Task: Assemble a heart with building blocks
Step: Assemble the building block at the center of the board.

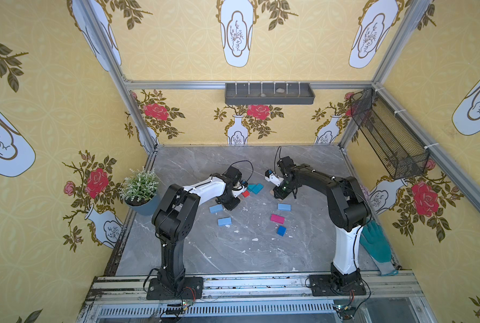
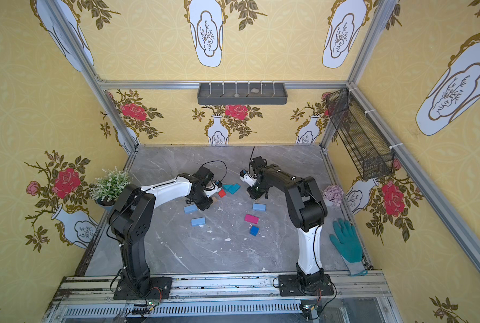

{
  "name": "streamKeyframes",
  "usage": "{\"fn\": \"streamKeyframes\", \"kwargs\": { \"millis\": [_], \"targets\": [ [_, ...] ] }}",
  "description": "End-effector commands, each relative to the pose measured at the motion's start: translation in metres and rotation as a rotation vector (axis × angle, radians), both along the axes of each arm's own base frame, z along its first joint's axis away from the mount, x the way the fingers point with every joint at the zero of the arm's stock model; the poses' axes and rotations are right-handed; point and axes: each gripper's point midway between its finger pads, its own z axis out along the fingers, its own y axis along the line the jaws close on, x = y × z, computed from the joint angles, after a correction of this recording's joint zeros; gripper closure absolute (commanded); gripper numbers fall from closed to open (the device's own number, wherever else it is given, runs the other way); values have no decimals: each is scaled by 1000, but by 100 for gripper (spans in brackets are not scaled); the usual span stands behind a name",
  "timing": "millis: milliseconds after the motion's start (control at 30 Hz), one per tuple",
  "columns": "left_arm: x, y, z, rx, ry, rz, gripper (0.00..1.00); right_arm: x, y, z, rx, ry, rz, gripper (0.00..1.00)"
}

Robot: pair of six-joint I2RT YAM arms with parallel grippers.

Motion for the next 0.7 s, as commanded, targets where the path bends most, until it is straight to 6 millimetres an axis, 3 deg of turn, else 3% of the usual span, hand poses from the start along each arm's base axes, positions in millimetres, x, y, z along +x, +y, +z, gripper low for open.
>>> {"fn": "streamKeyframes", "kwargs": {
  "millis": [0,667],
  "targets": [
    [6,-3,-2,0,-5,5,77,2,2,-1,6,10,-6,86],
    [27,-15,-10,-7,-5,1,77,3,7,-5,15,27,-6,87]
  ]
}}
